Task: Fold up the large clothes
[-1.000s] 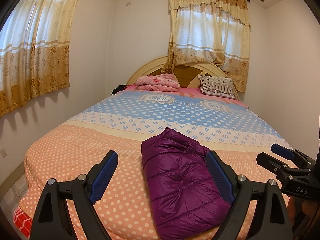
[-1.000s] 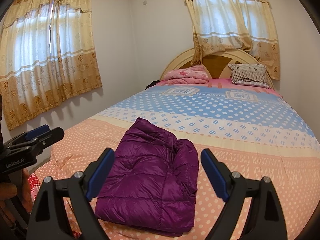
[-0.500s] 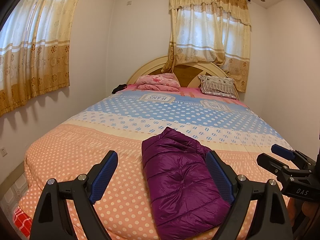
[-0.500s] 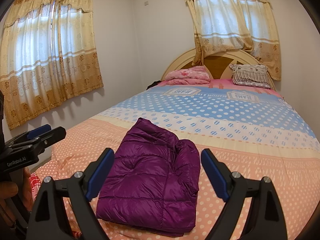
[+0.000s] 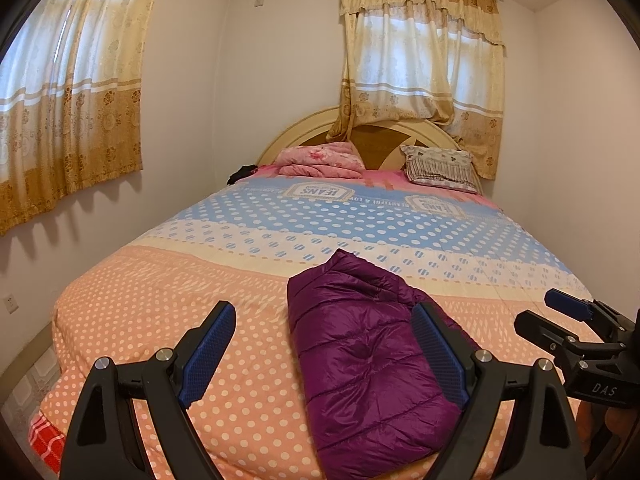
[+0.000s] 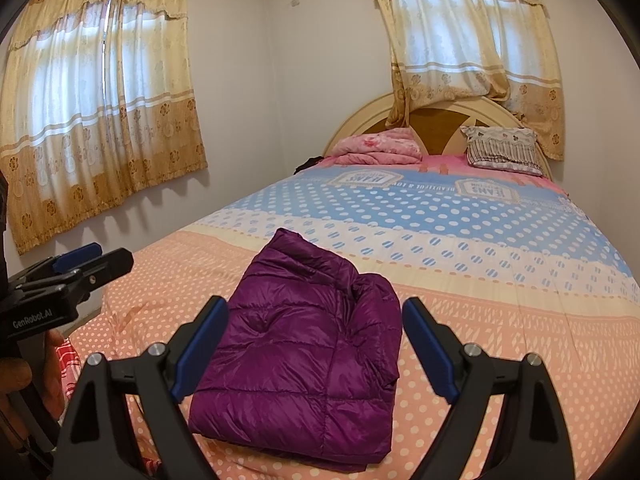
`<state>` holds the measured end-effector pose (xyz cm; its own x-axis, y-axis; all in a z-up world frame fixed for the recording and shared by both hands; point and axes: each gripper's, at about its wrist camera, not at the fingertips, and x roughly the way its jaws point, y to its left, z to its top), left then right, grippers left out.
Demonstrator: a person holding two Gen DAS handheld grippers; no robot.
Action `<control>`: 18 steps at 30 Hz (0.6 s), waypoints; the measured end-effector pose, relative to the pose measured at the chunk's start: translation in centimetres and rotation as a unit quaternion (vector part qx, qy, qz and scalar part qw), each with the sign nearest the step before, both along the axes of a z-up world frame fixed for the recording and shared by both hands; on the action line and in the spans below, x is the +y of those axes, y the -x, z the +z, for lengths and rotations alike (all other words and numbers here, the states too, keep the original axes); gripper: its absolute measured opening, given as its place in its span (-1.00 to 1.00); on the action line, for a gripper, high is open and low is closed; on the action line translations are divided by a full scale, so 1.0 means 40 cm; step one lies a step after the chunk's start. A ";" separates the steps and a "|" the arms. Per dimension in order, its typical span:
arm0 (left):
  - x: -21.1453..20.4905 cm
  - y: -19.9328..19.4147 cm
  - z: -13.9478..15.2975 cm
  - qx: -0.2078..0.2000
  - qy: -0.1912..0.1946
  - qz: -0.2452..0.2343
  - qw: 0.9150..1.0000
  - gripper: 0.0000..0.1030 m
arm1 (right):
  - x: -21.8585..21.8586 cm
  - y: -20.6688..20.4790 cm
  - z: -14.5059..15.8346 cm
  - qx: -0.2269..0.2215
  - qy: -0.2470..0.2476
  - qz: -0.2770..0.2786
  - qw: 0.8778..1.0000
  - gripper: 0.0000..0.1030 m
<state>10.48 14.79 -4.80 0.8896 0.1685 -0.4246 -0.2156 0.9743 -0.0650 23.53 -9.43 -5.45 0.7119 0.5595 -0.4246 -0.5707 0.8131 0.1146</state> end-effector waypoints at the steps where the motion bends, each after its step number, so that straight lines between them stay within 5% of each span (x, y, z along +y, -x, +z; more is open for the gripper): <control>1: 0.002 -0.002 -0.001 0.002 0.003 -0.003 1.000 0.74 | -0.003 -0.001 -0.001 0.000 0.000 0.000 1.000 0.76; 9: 0.015 -0.005 -0.007 0.008 0.021 -0.003 1.000 0.75 | -0.012 0.001 -0.003 -0.005 -0.006 0.000 1.000 0.76; 18: -0.007 -0.006 -0.008 0.009 -0.012 0.003 1.000 0.83 | -0.022 -0.003 -0.017 0.002 -0.006 0.005 1.000 0.76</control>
<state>10.74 14.51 -5.13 0.8807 0.1842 -0.4364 -0.2228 0.9741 -0.0386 23.67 -10.32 -6.14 0.7044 0.5715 -0.4208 -0.5779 0.8061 0.1275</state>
